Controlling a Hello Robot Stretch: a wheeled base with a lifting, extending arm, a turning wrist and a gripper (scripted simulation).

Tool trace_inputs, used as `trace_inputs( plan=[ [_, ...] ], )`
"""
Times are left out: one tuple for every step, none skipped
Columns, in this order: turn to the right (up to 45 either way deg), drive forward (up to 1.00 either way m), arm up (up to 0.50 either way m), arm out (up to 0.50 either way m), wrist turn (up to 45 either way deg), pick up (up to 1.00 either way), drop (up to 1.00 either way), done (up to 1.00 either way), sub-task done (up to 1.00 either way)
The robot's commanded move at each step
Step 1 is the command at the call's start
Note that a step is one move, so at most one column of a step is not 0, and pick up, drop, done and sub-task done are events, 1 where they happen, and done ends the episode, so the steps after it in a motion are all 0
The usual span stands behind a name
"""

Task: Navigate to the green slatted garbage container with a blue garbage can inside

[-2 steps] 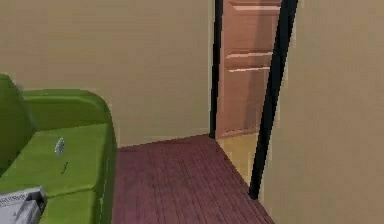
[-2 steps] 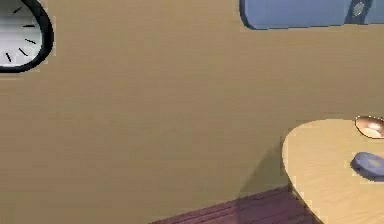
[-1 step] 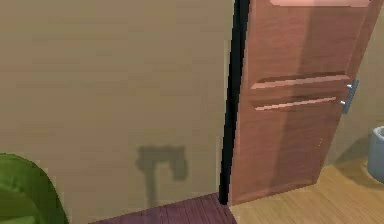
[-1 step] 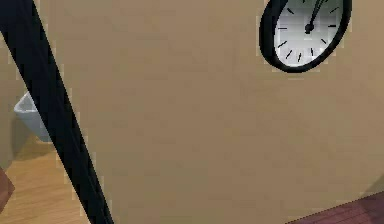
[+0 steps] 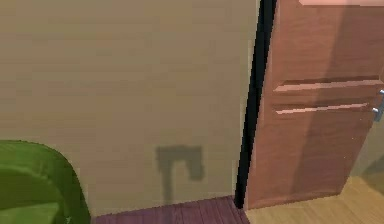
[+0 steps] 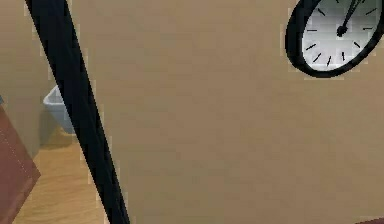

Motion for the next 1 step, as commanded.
trace_inputs(
  plan=[
    [0.0, 0.20, 0.00, 0.00, 0.0, 0.00, 0.00, 0.00, 0.00]
  ],
)
